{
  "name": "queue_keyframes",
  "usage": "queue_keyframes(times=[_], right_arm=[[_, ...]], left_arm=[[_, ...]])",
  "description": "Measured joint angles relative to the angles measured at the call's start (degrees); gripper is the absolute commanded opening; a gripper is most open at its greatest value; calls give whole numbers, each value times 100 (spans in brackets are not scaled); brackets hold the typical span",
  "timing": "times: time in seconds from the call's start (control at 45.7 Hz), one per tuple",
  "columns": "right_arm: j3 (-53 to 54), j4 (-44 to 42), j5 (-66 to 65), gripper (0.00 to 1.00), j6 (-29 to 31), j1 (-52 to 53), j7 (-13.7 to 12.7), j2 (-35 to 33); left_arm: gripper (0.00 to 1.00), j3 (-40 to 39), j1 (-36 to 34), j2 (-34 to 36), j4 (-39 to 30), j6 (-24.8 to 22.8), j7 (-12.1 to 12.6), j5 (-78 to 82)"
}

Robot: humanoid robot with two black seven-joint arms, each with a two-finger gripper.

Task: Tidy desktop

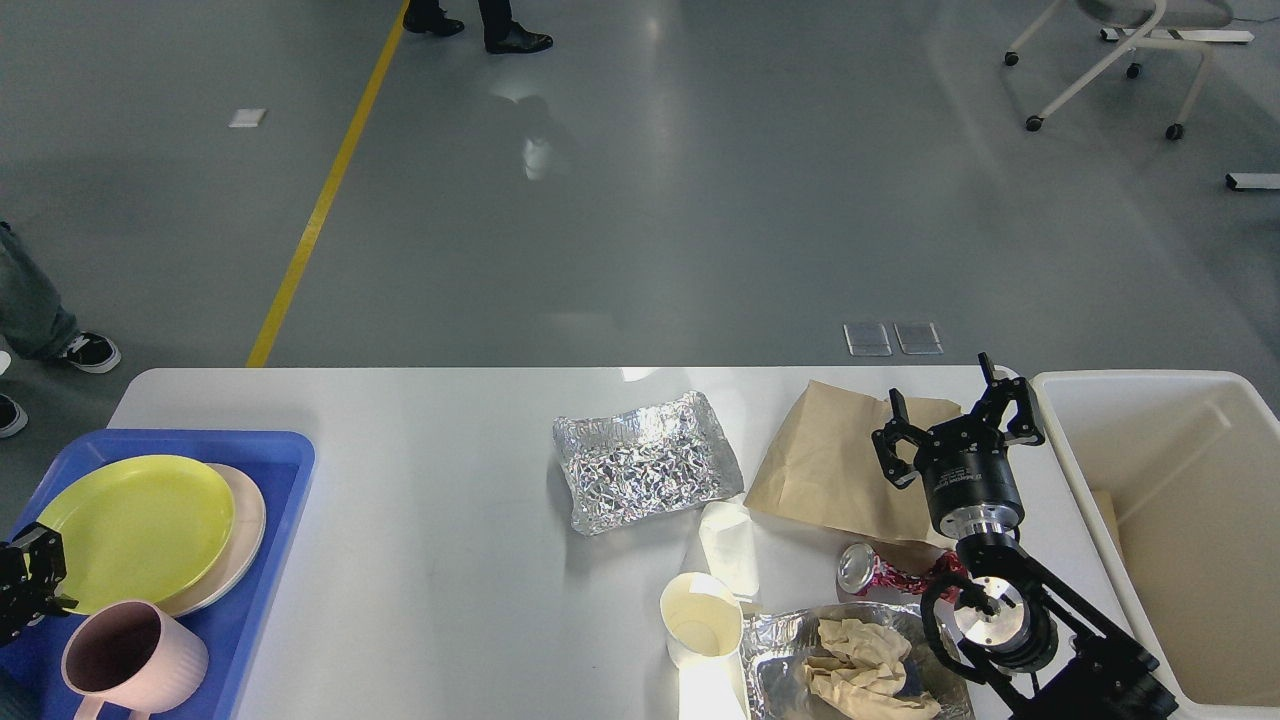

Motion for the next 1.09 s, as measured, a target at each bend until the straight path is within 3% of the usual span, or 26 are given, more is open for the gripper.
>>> queue_keyframes(times=[0.087, 0.197, 0.24, 0.306, 0.35, 0.372, 0.394, 0.415, 0.459, 0.7, 1.093], right_arm=[[0, 0, 0, 100, 0, 0, 0, 0], [0, 0, 0, 100, 0, 0, 0, 0], [0, 0, 0, 100, 0, 0, 0, 0], [0, 0, 0, 100, 0, 0, 0, 0], [0, 0, 0, 100, 0, 0, 0, 0], [0, 0, 0, 100, 0, 0, 0, 0], [0, 0, 0, 100, 0, 0, 0, 0], [0, 0, 0, 100, 0, 0, 0, 0], [0, 0, 0, 100, 0, 0, 0, 0], [0, 0, 0, 100, 0, 0, 0, 0], [0, 0, 0, 100, 0, 0, 0, 0]], left_arm=[[64, -3, 0, -13, 0, 29, -11, -2], [15, -9, -1, -18, 0, 34, -12, -7], [9, -10, -1, -18, 0, -19, -1, -7], [14, -7, -1, -18, -5, -166, 22, -3], [25, -2, 0, -18, -7, -260, 26, 5], [51, 0, 0, -18, -8, -309, 26, 9], [65, 3, 0, -16, -9, -358, 26, 14], [77, 6, 1, -13, -9, -370, 26, 15], [90, 10, 5, -5, -9, -348, 24, 21], [93, 15, -7, 11, 17, 171, 3, 23], [90, -7, -24, -15, 17, 270, -5, 5]])
